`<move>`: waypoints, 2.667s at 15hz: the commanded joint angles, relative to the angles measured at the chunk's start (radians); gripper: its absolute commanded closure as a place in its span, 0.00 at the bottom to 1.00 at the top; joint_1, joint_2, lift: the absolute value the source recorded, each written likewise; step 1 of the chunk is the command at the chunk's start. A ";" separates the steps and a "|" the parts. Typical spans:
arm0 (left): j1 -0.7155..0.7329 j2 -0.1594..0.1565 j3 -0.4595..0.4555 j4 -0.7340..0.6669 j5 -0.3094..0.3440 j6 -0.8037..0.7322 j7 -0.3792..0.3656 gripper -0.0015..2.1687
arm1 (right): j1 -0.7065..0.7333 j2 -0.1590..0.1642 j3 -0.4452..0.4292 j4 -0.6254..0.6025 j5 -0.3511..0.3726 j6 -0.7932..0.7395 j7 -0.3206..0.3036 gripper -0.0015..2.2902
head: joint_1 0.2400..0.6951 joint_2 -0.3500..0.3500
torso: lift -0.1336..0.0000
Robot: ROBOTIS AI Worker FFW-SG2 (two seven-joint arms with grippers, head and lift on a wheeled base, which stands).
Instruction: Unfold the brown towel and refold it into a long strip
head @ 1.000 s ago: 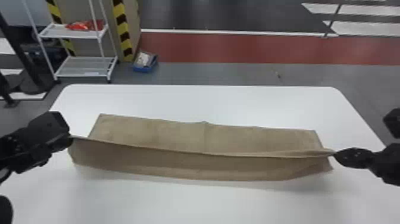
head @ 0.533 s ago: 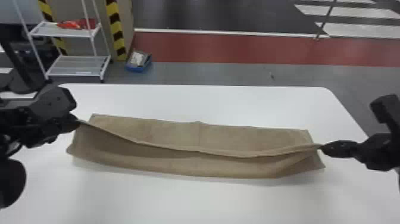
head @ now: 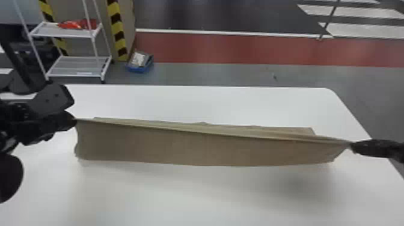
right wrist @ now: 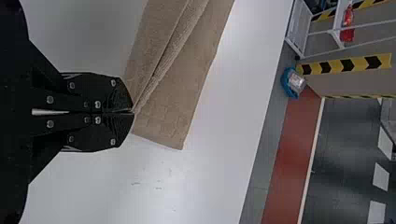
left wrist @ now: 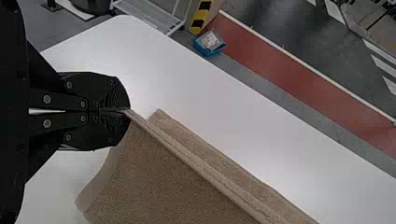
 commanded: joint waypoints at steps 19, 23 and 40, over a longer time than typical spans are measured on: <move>-0.114 0.002 -0.077 0.204 -0.061 -0.009 0.018 0.97 | -0.422 -0.015 0.330 0.545 0.242 0.064 0.006 0.88 | 1.00 0.39 | 0.08; -0.174 0.002 -0.100 0.281 -0.077 0.003 0.013 0.97 | -0.523 -0.012 0.391 0.679 0.282 0.033 0.006 0.88 | 1.00 0.40 | 0.08; -0.231 0.009 -0.125 0.393 -0.107 0.000 0.024 0.97 | -0.630 0.019 0.453 0.830 0.357 -0.038 0.006 0.88 | 1.00 0.44 | 0.08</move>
